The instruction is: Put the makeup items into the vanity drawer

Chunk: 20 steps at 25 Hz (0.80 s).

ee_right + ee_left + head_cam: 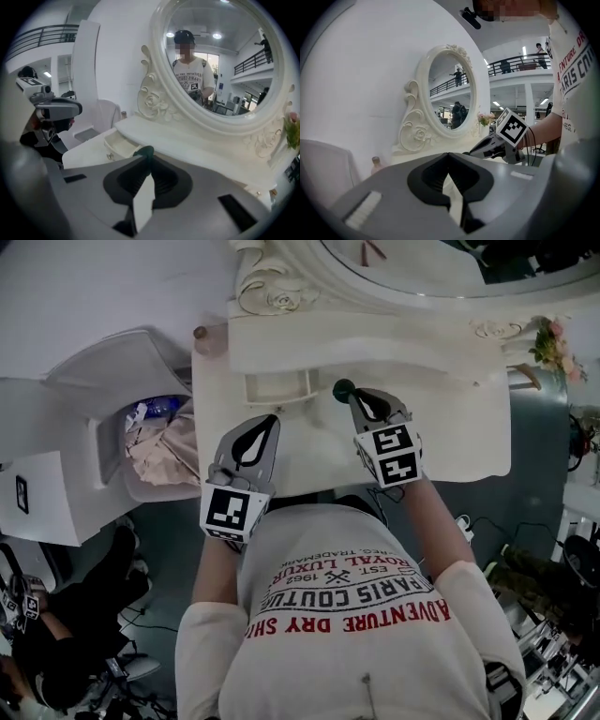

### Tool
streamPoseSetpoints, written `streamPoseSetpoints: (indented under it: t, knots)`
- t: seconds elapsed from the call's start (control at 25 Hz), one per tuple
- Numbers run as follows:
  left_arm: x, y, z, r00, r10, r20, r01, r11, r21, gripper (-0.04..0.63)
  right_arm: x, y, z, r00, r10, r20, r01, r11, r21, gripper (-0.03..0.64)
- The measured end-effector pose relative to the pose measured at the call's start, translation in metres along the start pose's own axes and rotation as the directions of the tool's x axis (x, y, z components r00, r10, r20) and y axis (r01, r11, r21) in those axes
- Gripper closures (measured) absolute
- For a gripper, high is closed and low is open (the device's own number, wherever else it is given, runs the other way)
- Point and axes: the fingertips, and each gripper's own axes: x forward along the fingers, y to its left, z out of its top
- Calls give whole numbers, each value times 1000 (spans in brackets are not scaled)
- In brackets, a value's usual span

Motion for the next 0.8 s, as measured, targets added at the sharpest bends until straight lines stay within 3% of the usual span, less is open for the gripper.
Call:
streamPoseSetpoints:
  t: [0.44, 0.72, 0.8]
  knots:
    - [-47, 55, -11, 988, 155, -15, -156, 986, -54, 586, 75, 74, 40, 987, 161, -12, -161, 983, -90, 586]
    - [-52, 75, -24, 986, 168, -19, -169, 983, -67, 586, 106, 99, 35, 971, 227, -79, -233, 970, -67, 583]
    - [-49, 76, -26, 987, 161, -25, -162, 984, -68, 586, 108, 99, 31, 965, 245, -98, -249, 968, -36, 485]
